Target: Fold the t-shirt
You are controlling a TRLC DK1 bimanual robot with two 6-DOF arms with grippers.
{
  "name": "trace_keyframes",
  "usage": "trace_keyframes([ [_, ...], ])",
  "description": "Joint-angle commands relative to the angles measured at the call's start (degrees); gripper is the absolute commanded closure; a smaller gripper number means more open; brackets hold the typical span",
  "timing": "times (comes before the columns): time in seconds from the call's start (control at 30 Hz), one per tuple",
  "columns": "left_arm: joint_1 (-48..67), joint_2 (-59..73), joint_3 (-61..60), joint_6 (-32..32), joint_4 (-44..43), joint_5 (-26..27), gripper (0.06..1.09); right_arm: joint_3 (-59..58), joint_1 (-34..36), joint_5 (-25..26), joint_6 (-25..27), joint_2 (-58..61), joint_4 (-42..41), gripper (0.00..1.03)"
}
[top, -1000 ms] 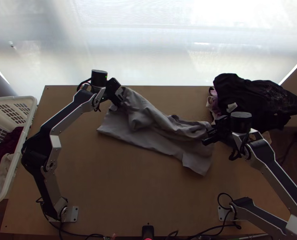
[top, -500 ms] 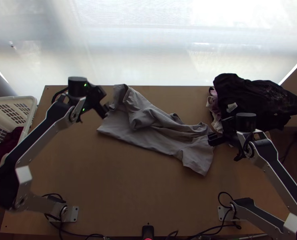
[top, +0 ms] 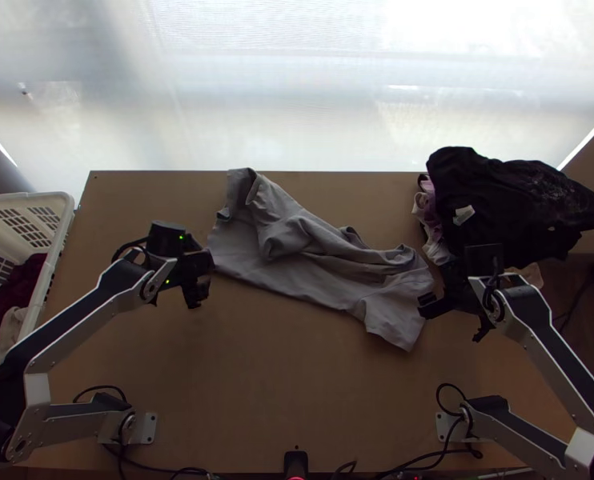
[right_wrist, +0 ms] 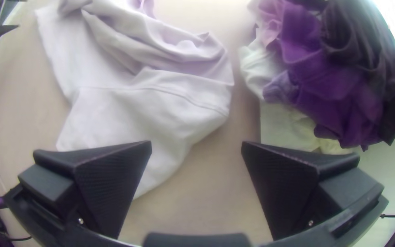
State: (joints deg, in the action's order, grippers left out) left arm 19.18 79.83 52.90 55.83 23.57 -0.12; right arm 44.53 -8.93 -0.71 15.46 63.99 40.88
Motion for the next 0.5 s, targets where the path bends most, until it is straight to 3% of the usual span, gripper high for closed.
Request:
trace_keyframes([
  [0.0,1.83,-2.49,-7.99,7.89,-3.18,-0.23,0.13,0.29,-0.04,-0.61,-0.35,1.23,0.78,0.12],
  [0.1,3.06,-4.95,-14.5,10.96,-11.8,-1.46,0.13,-0.15,-0.12,-1.22,-0.79,0.61,0.78,0.12],
  [0.23,3.32,-3.89,-17.05,10.79,-16.37,-1.64,0.12,-0.15,-0.3,-1.75,-1.49,0.0,0.78,0.12],
  [0.47,2.27,1.03,-18.45,10.7,-31.66,-3.31,0.12,0.73,-0.3,-1.93,-1.84,-0.97,1.39,0.12],
])
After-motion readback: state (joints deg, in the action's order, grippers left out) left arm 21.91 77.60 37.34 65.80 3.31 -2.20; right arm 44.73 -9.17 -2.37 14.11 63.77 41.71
